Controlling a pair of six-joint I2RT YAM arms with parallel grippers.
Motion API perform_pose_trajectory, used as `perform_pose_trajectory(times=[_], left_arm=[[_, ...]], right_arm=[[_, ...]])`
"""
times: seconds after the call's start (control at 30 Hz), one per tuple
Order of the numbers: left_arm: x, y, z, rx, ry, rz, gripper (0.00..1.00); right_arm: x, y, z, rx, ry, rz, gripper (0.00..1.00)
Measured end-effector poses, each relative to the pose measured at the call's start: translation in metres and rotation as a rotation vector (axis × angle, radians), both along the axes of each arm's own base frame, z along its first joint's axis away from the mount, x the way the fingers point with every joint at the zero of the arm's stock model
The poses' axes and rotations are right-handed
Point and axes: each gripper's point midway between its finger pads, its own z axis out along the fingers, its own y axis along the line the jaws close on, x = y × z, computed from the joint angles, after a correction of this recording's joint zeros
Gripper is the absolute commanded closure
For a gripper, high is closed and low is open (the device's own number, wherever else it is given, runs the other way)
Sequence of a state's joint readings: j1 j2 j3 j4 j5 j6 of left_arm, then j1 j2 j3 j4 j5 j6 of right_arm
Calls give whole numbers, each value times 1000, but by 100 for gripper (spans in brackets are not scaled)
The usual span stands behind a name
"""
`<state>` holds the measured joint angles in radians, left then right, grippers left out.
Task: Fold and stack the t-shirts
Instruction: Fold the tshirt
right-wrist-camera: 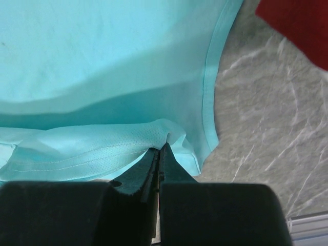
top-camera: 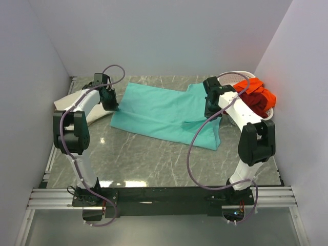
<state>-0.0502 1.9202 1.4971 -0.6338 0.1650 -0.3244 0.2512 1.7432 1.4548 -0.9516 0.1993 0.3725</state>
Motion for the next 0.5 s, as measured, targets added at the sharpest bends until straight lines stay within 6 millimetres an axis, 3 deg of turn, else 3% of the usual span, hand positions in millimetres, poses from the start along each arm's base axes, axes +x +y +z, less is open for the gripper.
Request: perform_pose_trajectory(times=[0.2,0.3,0.33,0.37,0.4,0.5], left_arm=[[15,-2,1,-3,-15,-11,100],[17,-3,-4,-4,-3,-22,78],[17,-3,-7,-4,2,-25,60],[17,-3,-9,-5,6,-29,52],[16,-4,-11,-8,12,-29,43],[18,-5,-10,-11,14,-27,34]], right_arm=[[17,-1,2,-3,-16,-1,100],[25,-1,1,-6,-17,0,100],[28,-1,-1,-8,-15,1,99],[31,-1,-4,-9,-12,0,94],[34,-2,-7,-9,-6,-1,80],[43,-1,-11,-1,2,-5,52]])
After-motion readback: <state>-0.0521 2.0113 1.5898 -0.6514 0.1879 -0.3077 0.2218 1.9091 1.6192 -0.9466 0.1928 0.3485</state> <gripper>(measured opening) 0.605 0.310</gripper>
